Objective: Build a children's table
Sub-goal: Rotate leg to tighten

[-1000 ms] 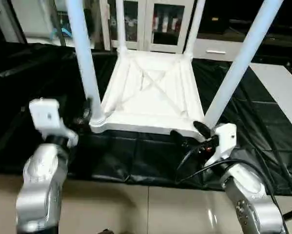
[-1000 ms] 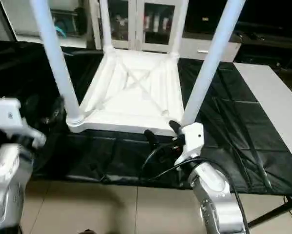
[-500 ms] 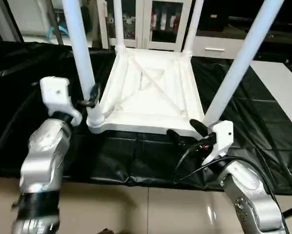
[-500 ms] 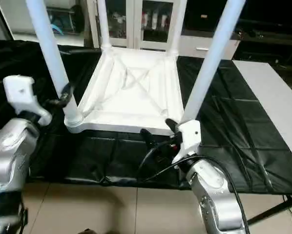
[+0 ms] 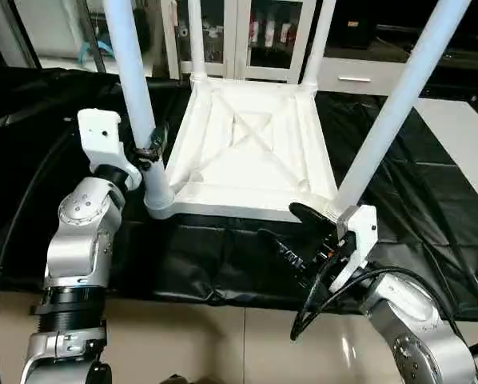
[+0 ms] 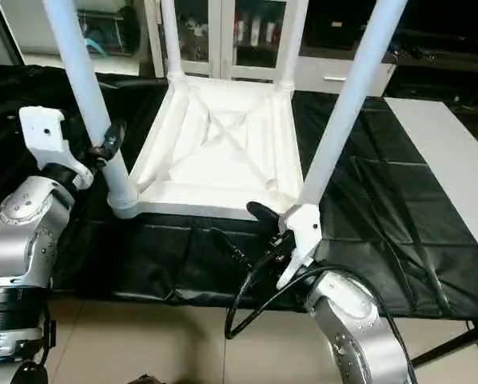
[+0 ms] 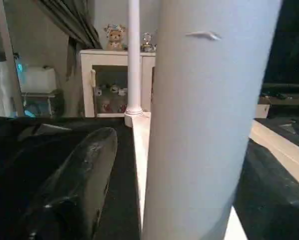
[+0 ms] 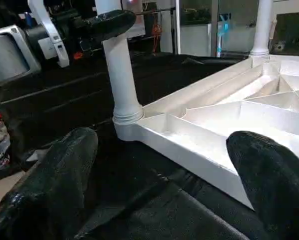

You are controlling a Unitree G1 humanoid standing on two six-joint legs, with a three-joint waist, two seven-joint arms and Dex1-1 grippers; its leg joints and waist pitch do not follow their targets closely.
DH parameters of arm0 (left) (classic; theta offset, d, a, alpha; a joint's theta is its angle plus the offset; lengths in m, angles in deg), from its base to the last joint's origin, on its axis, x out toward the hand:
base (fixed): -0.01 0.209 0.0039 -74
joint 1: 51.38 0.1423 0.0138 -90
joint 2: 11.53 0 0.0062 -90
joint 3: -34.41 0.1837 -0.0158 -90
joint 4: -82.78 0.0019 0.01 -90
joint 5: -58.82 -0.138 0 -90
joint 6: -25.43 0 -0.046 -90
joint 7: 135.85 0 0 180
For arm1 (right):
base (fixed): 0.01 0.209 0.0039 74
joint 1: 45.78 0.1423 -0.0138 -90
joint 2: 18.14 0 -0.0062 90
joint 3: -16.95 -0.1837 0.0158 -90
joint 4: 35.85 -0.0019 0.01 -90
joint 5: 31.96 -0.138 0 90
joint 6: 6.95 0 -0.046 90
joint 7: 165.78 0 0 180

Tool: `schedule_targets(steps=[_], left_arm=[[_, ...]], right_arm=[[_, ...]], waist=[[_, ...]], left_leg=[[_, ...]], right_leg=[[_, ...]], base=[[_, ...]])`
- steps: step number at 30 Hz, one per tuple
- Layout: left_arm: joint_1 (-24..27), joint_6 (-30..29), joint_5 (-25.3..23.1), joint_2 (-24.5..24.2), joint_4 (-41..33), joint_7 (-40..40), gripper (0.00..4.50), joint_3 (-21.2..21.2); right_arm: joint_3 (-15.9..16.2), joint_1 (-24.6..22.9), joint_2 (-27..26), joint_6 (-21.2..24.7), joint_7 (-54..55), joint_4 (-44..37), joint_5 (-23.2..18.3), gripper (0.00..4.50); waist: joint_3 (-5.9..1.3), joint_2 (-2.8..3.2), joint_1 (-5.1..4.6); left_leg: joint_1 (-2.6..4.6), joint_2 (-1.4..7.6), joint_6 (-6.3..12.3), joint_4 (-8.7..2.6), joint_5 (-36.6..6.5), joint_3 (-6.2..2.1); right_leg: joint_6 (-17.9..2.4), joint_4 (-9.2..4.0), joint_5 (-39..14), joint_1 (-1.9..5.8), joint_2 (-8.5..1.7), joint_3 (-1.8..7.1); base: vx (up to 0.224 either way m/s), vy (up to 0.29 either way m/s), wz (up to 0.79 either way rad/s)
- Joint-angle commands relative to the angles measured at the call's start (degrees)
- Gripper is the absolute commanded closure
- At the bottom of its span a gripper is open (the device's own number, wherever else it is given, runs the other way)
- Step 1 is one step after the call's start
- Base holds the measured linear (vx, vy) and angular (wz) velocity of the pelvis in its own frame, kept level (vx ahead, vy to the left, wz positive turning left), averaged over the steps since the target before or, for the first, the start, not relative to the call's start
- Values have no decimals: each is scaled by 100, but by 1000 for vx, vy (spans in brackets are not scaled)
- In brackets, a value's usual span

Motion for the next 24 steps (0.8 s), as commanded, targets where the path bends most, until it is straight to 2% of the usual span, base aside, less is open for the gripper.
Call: schedule_targets(steps=[1,2,3,4,7,9,10,13,15,16,18,21,22,24], left_arm=[[-1,24,89,41,39,76,130,44],[-1,24,89,41,39,76,130,44],[11,-43,124,51,10,93,137,52],[16,-84,144,52,-6,102,164,61],[28,-160,176,64,-48,102,176,73],[34,-221,205,78,-78,101,191,72],[31,-267,242,104,-100,83,217,50],[17,-312,297,139,-120,48,223,3],[14,-336,335,159,-137,31,243,-27],[34,-433,510,227,-222,1,249,-119],[35,-436,516,230,-225,1,251,-122],[74,-581,740,331,-344,-38,255,-225],[87,-633,816,370,-386,-42,255,-257],[108,-870,1271,638,-543,-201,255,-493]], right_arm=[[-84,20,-14,66,64,-76,-127,0],[-84,20,-14,66,64,-76,-127,0],[-76,10,-12,81,63,-114,-158,0],[-69,2,-7,94,54,-141,-176,0],[-54,-18,-5,94,40,-156,-183,0],[-48,-26,-8,90,30,-155,-175,0],[-45,-27,-14,80,27,-141,-159,0],[-47,-22,-23,65,31,-119,-141,0],[-46,-18,-29,59,36,-108,-134,0],[-32,-10,-33,40,63,-85,-127,0],[-31,-10,-33,40,64,-84,-128,0],[-20,-13,-31,33,96,-82,-140,0],[-19,-18,-32,31,101,-84,-139,0],[-63,-35,-104,-5,237,-29,-85,0]], waist=[[-301,153,8],[-301,153,8],[-302,105,-5],[-313,107,2],[-320,112,2],[-320,108,1],[-318,106,2],[-306,105,1],[-301,107,1],[-297,107,-2],[-298,106,0],[-306,103,3],[-308,132,13],[-315,111,4]], left_leg=[[133,404,-68,-549,-1216,-165],[133,404,-68,-549,-1216,-165],[122,402,-67,-552,-1202,-160],[118,398,-33,-539,-1085,-154],[106,393,23,-525,-909,-151],[109,393,32,-524,-923,-146],[110,392,38,-523,-927,-145],[112,398,39,-535,-1034,-144],[119,400,19,-540,-1107,-142],[117,405,-7,-548,-1137,-144],[113,403,-7,-545,-1118,-144],[100,399,44,-528,-930,-142],[98,395,49,-525,-901,-145],[94,396,79,-514,-840,-134]], right_leg=[[-1221,-414,-136,148,-534,295],[-1221,-414,-136,148,-534,295],[-1212,-419,-48,159,-524,291],[-1233,-400,130,166,-528,290],[-1256,-378,397,175,-524,282],[-1272,-377,396,180,-529,282],[-1280,-379,385,177,-530,282],[-1277,-402,206,175,-530,286],[-1263,-413,71,164,-530,290],[-1255,-414,16,165,-531,290],[-1257,-416,23,167,-534,292],[-1286,-393,248,177,-532,288],[-1288,-386,277,178,-533,286],[-1323,-376,366,192,-537,287]], base=[[0,0,0],[0,0,0],[0,0,0],[0,0,0],[0,0,0],[0,0,0],[0,0,0],[0,0,0],[0,0,0],[0,0,0],[0,0,0],[0,0,0],[0,0,0],[0,0,0]])
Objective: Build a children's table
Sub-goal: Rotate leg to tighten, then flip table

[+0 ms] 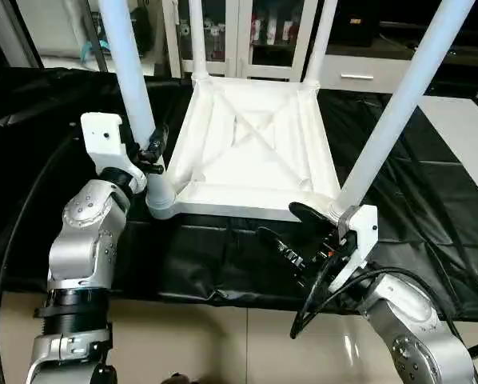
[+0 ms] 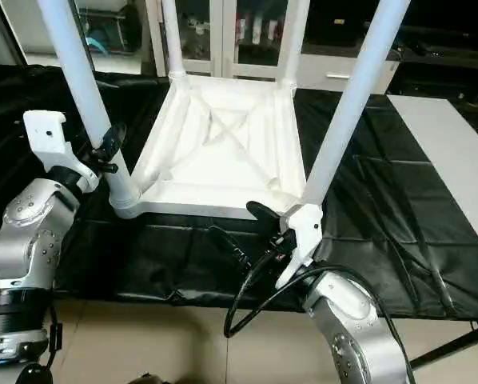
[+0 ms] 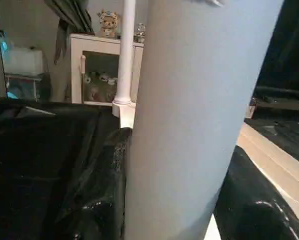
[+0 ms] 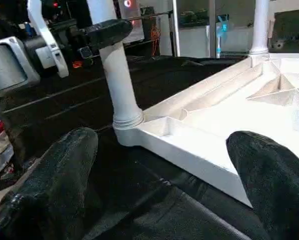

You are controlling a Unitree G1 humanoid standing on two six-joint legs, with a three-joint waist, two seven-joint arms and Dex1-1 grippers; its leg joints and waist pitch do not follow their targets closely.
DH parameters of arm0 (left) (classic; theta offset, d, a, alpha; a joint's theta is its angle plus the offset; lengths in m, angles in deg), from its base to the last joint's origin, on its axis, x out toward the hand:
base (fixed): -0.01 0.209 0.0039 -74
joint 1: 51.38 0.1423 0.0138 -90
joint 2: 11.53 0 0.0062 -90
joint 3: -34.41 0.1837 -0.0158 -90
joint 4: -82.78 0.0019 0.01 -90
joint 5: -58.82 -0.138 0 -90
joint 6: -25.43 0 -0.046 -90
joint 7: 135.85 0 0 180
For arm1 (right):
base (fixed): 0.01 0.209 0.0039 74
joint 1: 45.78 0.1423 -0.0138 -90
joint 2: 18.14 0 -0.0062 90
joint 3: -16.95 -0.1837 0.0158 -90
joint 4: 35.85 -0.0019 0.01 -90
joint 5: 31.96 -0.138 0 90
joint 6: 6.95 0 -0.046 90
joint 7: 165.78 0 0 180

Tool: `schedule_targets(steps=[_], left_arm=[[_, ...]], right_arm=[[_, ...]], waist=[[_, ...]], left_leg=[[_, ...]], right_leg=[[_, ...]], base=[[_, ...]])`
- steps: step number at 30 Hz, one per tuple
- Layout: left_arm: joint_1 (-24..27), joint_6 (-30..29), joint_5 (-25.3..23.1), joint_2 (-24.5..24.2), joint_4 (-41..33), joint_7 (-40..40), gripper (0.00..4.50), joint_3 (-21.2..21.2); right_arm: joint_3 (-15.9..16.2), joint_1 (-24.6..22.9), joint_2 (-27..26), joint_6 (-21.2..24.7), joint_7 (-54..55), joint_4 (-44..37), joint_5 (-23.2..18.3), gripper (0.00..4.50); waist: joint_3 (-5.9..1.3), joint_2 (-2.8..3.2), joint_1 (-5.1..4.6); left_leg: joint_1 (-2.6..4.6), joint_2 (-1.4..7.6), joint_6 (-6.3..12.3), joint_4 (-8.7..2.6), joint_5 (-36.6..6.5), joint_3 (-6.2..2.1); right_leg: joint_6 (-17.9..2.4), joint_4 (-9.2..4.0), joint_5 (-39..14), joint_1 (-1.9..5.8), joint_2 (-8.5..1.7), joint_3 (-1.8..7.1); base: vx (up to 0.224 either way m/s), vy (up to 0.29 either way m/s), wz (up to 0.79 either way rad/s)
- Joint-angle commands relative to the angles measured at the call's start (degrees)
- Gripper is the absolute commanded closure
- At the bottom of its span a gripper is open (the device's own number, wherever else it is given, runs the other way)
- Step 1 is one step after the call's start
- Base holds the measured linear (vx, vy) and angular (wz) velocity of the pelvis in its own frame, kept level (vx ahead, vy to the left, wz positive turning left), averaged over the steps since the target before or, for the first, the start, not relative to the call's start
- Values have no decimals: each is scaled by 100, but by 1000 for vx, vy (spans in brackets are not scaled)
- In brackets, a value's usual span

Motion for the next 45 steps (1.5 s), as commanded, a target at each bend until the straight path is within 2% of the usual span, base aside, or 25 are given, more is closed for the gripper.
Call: schedule_targets(steps=[1,3,6,8,9,10,12,13,17,18,20,21,22,23,24,26,27,30,31,37,42,45], left_arm=[[21,-287,885,379,-211,-190,255,-342],[9,-340,1033,461,-237,-235,255,-419],[-3,-578,1780,904,-406,-450,255,-756],[37,-646,2113,1147,-493,-624,255,-892],[41,-649,2122,1153,-497,-626,255,-893],[88,-697,2201,1230,-557,-649,255,-924],[105,-727,2224,1266,-588,-659,255,-946],[163,-820,2174,1317,-672,-638,256,-935],[258,-973,2229,1392,-824,-714,260,-915],[279,-999,2308,1402,-852,-759,260,-903],[298,-1008,2373,1406,-872,-791,260,-891],[322,-1012,2459,1416,-884,-815,260,-906],[336,-1021,2482,1423,-888,-818,260,-927],[336,-1021,2482,1424,-888,-818,260,-928],[349,-1037,2499,1452,-905,-821,260,-966],[365,-1053,2515,1475,-938,-812,260,-984],[373,-1061,2531,1483,-958,-813,260,-985],[399,-1086,2556,1478,-1008,-819,260,-978],[418,-1098,2596,1487,-1042,-830,260,-991],[411,-1142,2605,1465,-1038,-800,260,-1010],[407,-1152,2613,1439,-1030,-806,260,-1010],[407,-1145,2640,1463,-1047,-831,260,-1023]], right_arm=[[-82,-1,-59,-23,164,12,55,0],[-112,15,-98,-41,255,58,99,0],[-398,177,-405,-34,936,448,267,0],[-540,240,-523,51,1035,568,84,0],[-545,242,-526,57,1038,569,74,0],[-621,295,-581,119,1114,597,-26,0],[-657,326,-607,138,1160,617,-60,0],[-797,455,-700,155,1328,741,-138,0],[-1080,802,-924,159,1551,1008,-316,0],[-1119,904,-952,145,1567,1069,-334,0],[-1155,1059,-974,144,1589,1168,-359,0],[-1240,1374,-999,85,1699,1490,-345,0],[-1351,1619,-1042,46,1792,1773,-386,0],[-1353,1623,-1043,45,1794,1777,-387,0],[-1516,1923,-1107,-1,1872,2107,-486,0],[-1688,2212,-1150,11,1953,2429,-618,0],[-1758,2312,-1166,13,1974,2546,-657,0],[-1977,2627,-1198,-6,2001,2944,-829,0],[-2138,2931,-1191,-67,1960,3338,-959,0],[-2317,3610,-1042,-381,1717,4293,-900,0],[-2290,3884,-871,-529,1585,4730,-746,0],[-2282,4022,-762,-551,1581,5039,-649,0]], waist=[[-340,40,1],[-344,36,10],[-328,49,8],[-322,40,31],[-321,46,38],[-326,54,41],[-347,52,28],[-353,30,18],[-360,33,-7],[-369,13,-9],[-402,37,4],[-409,20,6],[-400,27,-4],[-402,40,8],[-399,14,3],[-391,28,17],[-393,5,16],[-412,8,13],[-424,15,4],[-432,9,-10],[-452,5,16],[-453,-1,32]], left_leg=[[91,392,133,-504,-751,-153],[98,384,182,-486,-671,-141],[88,368,205,-490,-736,-116],[104,369,171,-475,-824,-86],[101,373,180,-479,-829,-82],[88,382,168,-492,-801,-84],[91,385,178,-486,-711,-90],[79,376,218,-476,-586,-90],[69,367,288,-457,-428,-79],[67,366,315,-445,-355,-73],[73,363,378,-414,-90,-71],[65,353,453,-392,82,-63],[62,342,486,-393,81,-54],[85,351,460,-389,-24,-39],[79,358,439,-398,-51,-39],[87,358,405,-403,-109,-28],[89,359,392,-402,-129,-24],[67,347,414,-389,4,-20],[70,341,431,-377,16,-17],[48,332,484,-354,95,-1],[62,344,640,-321,314,4],[67,344,663,-314,324,12]], right_leg=[[-1370,-366,445,197,-524,279],[-1387,-366,480,188,-524,282],[-1459,-392,185,162,-527,279],[-1488,-416,-95,150,-526,287],[-1472,-419,-116,154,-520,286],[-1395,-410,-104,156,-504,277],[-1318,-393,126,158,-491,273],[-1284,-378,322,168,-486,270],[-1265,-363,422,171,-495,265],[-1256,-357,513,178,-492,268],[-1273,-309,861,174,-476,257],[-1284,-283,1097,173,-465,253],[-1344,-287,1067,153,-467,241],[-1364,-298,908,138,-463,242],[-1366,-294,848,148,-466,241],[-1342,-309,760,143,-466,245],[-1343,-305,738,145,-469,244],[-1313,-275,887,163,-469,240],[-1353,-266,911,162,-472,232],[-1424,-260,964,179,-472,222],[-1524,-233,1143,172,-460,215],[-1567,-231,1077,165,-461,209]], base=[[0,0,0],[0,0,0],[0,0,0],[0,0,0],[0,0,0],[0,0,0],[0,0,0],[0,0,0],[0,0,0],[0,0,0],[0,0,0],[0,0,0],[0,0,0],[0,0,0],[0,0,0],[0,0,0],[0,0,0],[0,0,0],[0,0,0],[0,0,0],[0,0,0],[0,0,0]])
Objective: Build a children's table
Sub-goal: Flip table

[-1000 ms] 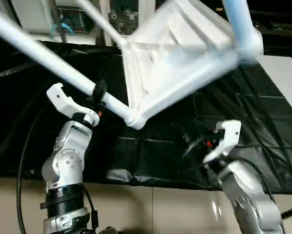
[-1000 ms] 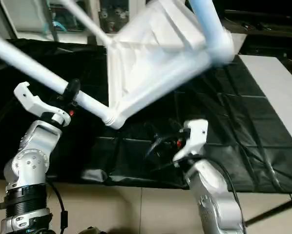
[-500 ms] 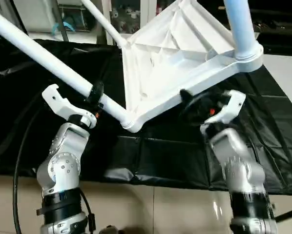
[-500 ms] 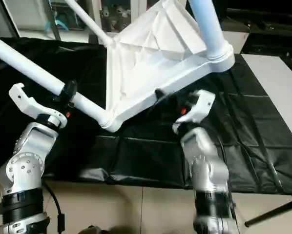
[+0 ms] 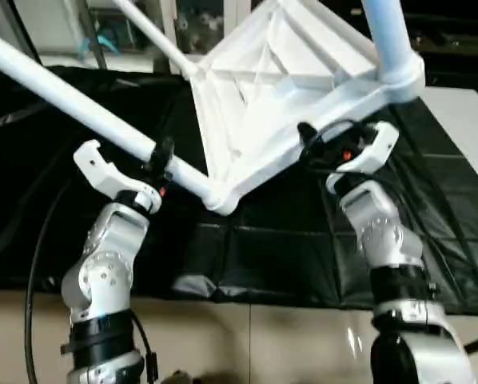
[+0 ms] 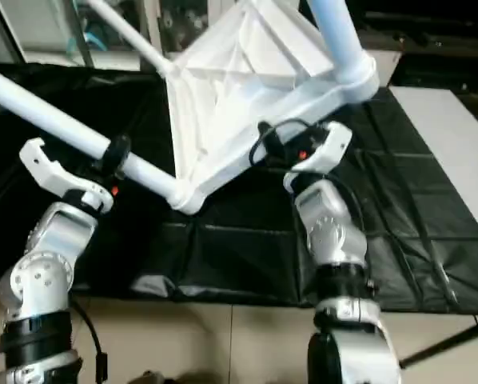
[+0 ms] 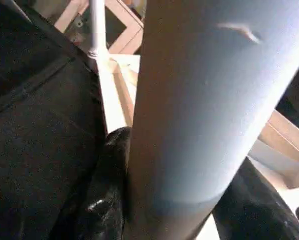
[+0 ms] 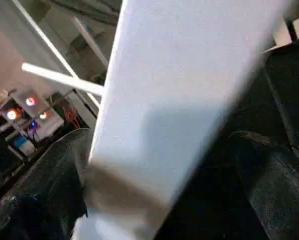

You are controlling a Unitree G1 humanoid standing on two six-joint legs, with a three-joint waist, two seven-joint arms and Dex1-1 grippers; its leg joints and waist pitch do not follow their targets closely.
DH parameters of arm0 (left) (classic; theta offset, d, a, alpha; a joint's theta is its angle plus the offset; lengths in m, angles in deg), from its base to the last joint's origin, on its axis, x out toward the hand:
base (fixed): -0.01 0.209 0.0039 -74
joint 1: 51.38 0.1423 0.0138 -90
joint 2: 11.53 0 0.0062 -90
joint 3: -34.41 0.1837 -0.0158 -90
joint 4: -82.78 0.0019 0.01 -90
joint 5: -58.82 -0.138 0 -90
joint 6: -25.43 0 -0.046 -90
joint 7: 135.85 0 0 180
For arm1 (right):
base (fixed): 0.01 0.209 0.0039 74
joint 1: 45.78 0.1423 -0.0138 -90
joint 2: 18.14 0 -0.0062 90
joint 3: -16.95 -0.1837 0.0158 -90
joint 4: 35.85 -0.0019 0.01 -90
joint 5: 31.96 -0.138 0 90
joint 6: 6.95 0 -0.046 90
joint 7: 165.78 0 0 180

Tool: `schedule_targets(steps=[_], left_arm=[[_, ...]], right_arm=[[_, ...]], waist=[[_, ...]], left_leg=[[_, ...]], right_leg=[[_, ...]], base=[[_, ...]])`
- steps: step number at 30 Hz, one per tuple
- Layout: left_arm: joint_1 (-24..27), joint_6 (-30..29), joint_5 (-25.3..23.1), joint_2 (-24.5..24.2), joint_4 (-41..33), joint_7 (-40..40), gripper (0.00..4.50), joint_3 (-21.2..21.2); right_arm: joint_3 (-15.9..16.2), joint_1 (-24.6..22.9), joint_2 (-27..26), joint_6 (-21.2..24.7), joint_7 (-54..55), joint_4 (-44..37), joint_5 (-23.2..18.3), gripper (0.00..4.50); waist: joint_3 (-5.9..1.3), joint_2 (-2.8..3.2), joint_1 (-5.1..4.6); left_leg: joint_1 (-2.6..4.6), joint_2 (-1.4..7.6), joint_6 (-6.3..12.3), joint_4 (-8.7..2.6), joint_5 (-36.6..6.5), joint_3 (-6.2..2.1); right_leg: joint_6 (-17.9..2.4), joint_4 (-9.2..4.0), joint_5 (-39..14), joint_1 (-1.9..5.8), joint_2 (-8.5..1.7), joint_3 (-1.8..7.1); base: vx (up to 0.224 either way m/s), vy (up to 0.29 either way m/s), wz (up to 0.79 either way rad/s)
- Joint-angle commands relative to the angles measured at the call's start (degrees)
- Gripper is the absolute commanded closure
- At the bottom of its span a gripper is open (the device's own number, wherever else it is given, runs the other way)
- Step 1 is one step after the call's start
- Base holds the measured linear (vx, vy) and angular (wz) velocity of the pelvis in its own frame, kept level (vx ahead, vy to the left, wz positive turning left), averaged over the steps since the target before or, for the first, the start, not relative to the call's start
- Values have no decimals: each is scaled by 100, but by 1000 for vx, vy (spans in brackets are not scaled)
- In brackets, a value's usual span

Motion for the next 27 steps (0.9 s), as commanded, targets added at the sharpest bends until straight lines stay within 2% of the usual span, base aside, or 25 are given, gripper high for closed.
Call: schedule_targets(steps=[1,5,6,8,14,15,18,19,20,24,27], left_arm=[[-30,-6,512,126,-211,0,260,-95],[-28,-14,510,130,-237,-22,260,-95],[-30,-13,511,131,-236,-25,260,-96],[-32,-6,508,135,-231,-34,260,-97],[-55,30,508,145,-195,-51,260,-105],[-59,33,505,148,-185,-54,260,-105],[-41,54,460,149,-159,-80,260,-103],[-35,66,451,149,-149,-87,260,-108],[-25,93,408,145,-132,-122,260,-115],[-12,116,354,135,-116,-165,260,-119],[21,195,171,95,-12,-339,260,-159]], right_arm=[[-127,101,152,-42,100,392,157,0],[-228,266,212,9,-17,737,37,0],[-229,273,216,5,-32,751,33,18],[-241,294,216,13,-110,791,0,18],[-309,276,163,18,-292,700,-164,75],[-326,286,164,8,-297,699,-181,87],[-432,291,142,25,-308,577,-285,95],[-482,288,128,63,-292,513,-351,125],[-522,266,123,126,-223,365,-407,125],[-507,216,126,179,-183,159,-439,150],[-483,86,139,311,-9,-477,-501,175]], waist=[[-458,-54,34],[-450,-61,37],[-447,-61,36],[-447,-57,37],[-447,-51,41],[-448,-30,43],[-452,-37,44],[-454,-38,49],[-454,-49,47],[-448,-58,59],[-455,-68,67]], left_leg=[[155,320,546,-326,201,-78],[156,327,512,-331,24,-75],[154,329,502,-334,3,-77],[159,330,480,-335,-46,-76],[162,336,433,-339,-146,-75],[162,337,425,-340,-134,-81],[163,336,435,-337,-112,-77],[159,338,436,-338,-97,-80],[158,337,438,-340,-80,-81],[159,335,441,-341,-89,-77],[168,335,430,-337,-14,-74]], right_leg=[[-1596,-265,985,263,-441,215],[-1613,-274,764,260,-449,218],[-1608,-274,734,261,-450,217],[-1604,-278,683,256,-445,216],[-1593,-285,585,250,-447,218],[-1594,-281,596,249,-448,217],[-1610,-279,669,246,-442,216],[-1611,-274,682,251,-444,215],[-1604,-274,698,253,-438,214],[-1569,-284,630,250,-448,217],[-1508,-276,625,241,-436,221]], base=[[0,0,0],[0,0,0],[0,0,0],[0,0,0],[0,0,0],[0,0,0],[0,0,0],[0,0,0],[0,0,0],[0,0,0],[0,0,0]])
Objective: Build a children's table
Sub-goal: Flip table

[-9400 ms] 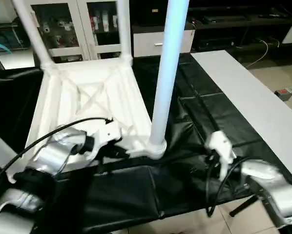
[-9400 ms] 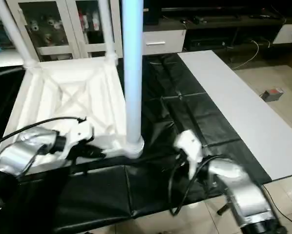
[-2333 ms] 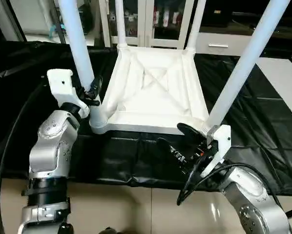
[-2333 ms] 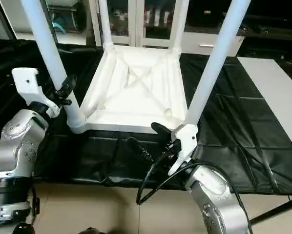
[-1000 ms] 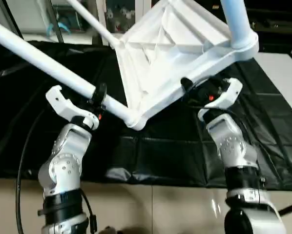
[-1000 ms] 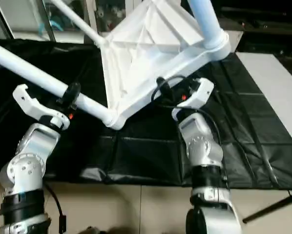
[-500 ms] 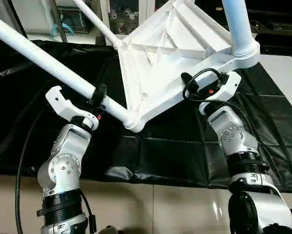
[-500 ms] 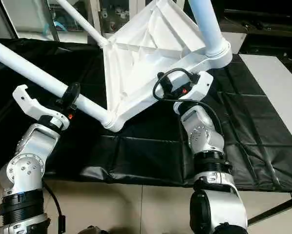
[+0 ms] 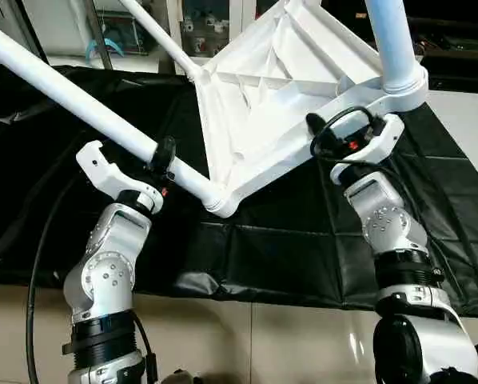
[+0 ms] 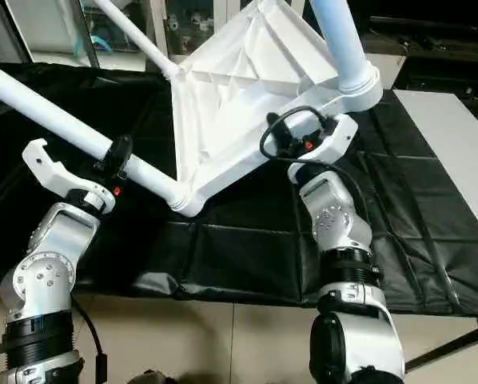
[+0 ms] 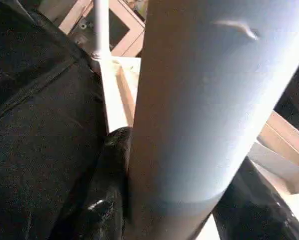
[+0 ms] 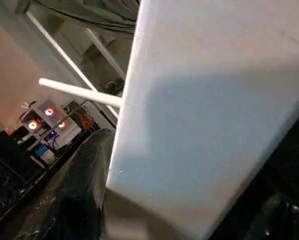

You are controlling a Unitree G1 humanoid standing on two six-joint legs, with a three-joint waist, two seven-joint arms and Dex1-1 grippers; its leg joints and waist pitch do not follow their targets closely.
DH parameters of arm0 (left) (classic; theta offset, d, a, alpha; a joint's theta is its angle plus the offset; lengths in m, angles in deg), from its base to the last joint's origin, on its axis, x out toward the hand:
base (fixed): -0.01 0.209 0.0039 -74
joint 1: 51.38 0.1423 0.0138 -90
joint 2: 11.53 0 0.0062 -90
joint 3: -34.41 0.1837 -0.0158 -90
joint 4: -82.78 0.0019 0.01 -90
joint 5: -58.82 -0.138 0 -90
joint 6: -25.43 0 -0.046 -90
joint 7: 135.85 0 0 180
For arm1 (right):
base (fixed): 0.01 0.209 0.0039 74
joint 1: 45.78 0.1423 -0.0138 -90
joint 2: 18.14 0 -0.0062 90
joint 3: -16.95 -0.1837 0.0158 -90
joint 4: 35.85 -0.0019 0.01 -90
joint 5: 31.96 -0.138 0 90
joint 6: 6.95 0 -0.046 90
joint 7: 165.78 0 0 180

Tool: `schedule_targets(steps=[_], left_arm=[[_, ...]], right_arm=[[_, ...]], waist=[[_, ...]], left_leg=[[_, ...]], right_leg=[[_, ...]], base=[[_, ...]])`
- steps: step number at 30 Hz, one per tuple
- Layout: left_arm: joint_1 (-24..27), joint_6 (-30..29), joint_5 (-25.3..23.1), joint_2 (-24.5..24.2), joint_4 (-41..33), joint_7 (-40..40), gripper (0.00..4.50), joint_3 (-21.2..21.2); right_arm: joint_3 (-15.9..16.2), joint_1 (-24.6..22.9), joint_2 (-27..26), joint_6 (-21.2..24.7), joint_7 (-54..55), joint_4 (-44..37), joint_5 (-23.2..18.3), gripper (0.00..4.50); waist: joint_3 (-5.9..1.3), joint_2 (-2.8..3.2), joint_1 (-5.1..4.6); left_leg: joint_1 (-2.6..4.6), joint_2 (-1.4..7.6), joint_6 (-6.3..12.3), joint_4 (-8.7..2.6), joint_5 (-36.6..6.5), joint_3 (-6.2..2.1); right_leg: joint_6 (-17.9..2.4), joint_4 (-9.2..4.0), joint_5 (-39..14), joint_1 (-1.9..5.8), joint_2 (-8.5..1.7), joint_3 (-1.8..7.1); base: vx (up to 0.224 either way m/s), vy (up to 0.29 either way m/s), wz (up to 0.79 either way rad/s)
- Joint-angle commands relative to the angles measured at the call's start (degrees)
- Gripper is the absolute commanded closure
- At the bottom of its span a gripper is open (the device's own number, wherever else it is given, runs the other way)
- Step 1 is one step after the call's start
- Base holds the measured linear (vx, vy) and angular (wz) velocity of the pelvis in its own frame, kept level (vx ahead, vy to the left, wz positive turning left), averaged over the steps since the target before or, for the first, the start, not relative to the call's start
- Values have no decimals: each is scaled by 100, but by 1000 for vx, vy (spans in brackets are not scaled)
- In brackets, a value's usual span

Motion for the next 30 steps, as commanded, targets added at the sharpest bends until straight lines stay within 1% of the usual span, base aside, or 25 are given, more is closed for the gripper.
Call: schedule_targets(steps=[1,2,3,4,5,7,11,12,13,15,16,17,18,19,20,21,22,24,25,26,27,28,29,30], left_arm=[[9,175,179,62,-12,-212,260,-241],[22,192,149,57,9,-248,260,-253],[38,212,112,51,38,-292,260,-267],[73,225,71,41,56,-339,260,-275],[76,226,66,41,58,-345,260,-275],[111,239,9,41,79,-410,260,-270],[141,253,-97,36,129,-534,260,-265],[140,257,-123,33,146,-561,260,-266],[152,255,-176,17,173,-607,261,-267],[200,241,-274,-40,185,-644,261,-245],[217,231,-321,-64,197,-677,262,-239],[237,220,-373,-101,201,-693,263,-219],[249,209,-429,-136,216,-717,263,-198],[264,190,-495,-180,244,-766,263,-183],[270,182,-511,-192,250,-784,263,-182],[294,157,-578,-240,264,-834,263,-166],[298,147,-590,-253,270,-848,263,-161],[312,110,-706,-358,348,-912,263,-130],[313,109,-707,-360,350,-913,263,-130],[316,95,-721,-397,383,-932,263,-130],[317,91,-722,-405,390,-937,263,-132],[306,37,-689,-452,432,-1022,208,-188],[301,17,-665,-467,447,-1057,195,-211],[301,5,-668,-492,471,-1117,195,-235]], right_arm=[[-147,-68,111,28,128,-480,-66,180],[-136,-108,117,46,175,-651,-56,180],[-123,-182,117,124,223,-908,-69,185],[-56,-320,128,220,268,-1300,-53,191],[-50,-333,129,232,272,-1336,-55,193],[30,-481,139,341,317,-1748,-61,194],[127,-622,194,348,461,-2197,77,196],[136,-638,207,344,489,-2260,102,196],[167,-680,239,327,561,-2424,168,196],[212,-778,266,383,728,-2828,210,196],[240,-811,299,359,824,-2998,312,196],[303,-846,362,327,889,-3159,463,196],[364,-866,423,323,924,-3298,579,196],[493,-891,548,311,1002,-3511,830,196],[539,-898,591,310,1035,-3570,920,196],[634,-886,708,313,1218,-3742,1204,196],[641,-880,723,318,1263,-3772,1246,196],[699,-806,876,396,1541,-3908,1594,196],[702,-805,880,400,1550,-3912,1603,196],[737,-783,955,453,1709,-3982,1758,196],[743,-777,970,459,1750,-3999,1797,196],[773,-706,1039,510,1949,-4070,1927,196],[785,-684,1061,526,2014,-4093,1968,196],[789,-648,1077,559,2056,-4105,1967,196]], waist=[[-454,-67,16],[-455,-78,23],[-453,-72,50],[-456,-77,79],[-460,-76,91],[-457,-73,106],[-437,-75,104],[-440,-71,104],[-435,-90,93],[-428,-83,99],[-435,-85,104],[-439,-108,97],[-439,-96,103],[-434,-96,99],[-433,-92,100],[-431,-88,89],[-423,-94,82],[-424,-91,78],[-427,-94,76],[-422,-97,72],[-423,-102,72],[-421,-93,73],[-418,-90,71],[-419,-93,64]], left_leg=[[167,324,419,-371,-5,-90],[168,324,418,-366,-2,-78],[169,322,406,-365,15,-79],[174,323,406,-363,74,-82],[173,325,405,-363,90,-82],[174,327,375,-371,57,-81],[178,326,209,-401,-143,-84],[185,326,190,-402,-159,-83],[175,320,160,-405,-170,-81],[174,315,138,-406,-159,-80],[177,316,135,-403,-79,-87],[172,312,140,-404,-74,-86],[167,310,124,-405,-68,-86],[168,304,92,-403,-77,-84],[171,304,75,-402,-81,-87],[164,297,47,-408,-117,-89],[165,292,37,-411,-137,-87],[169,291,-21,-409,-165,-88],[171,285,-25,-404,-180,-82],[164,284,-28,-407,-216,-80],[162,285,-41,-410,-224,-83],[174,292,-58,-412,-283,-83],[173,291,-84,-414,-270,-87],[174,285,-86,-414,-285,-83]], right_leg=[[-1489,-322,631,244,-430,220],[-1476,-325,635,238,-435,225],[-1432,-330,626,238,-435,231],[-1380,-321,682,237,-428,234],[-1363,-319,692,235,-432,232],[-1326,-323,655,225,-432,232],[-1199,-352,410,220,-422,233],[-1186,-355,394,215,-423,232],[-1158,-357,392,219,-419,235],[-1108,-364,388,217,-421,242],[-1035,-352,477,217,-414,241],[-1027,-349,488,222,-412,237],[-1021,-348,479,222,-417,236],[-990,-356,447,219,-410,236],[-970,-357,440,219,-407,238],[-928,-359,407,224,-410,240],[-908,-370,373,220,-401,240],[-855,-372,343,218,-398,246],[-849,-375,349,218,-395,248],[-850,-376,333,218,-397,251],[-839,-375,326,224,-398,252],[-839,-378,280,210,-397,253],[-839,-374,281,207,-393,251],[-837,-375,288,207,-382,251]], base=[[0,0,0],[0,0,0],[0,0,0],[0,0,0],[0,0,0],[0,0,0],[0,0,0],[0,0,0],[0,0,0],[0,0,0],[0,0,0],[0,0,0],[0,0,0],[0,0,0],[0,0,0],[0,0,0],[0,0,0],[0,0,0],[0,0,0],[0,0,0],[0,0,0],[0,0,0],[0,0,0],[0,0,0]])
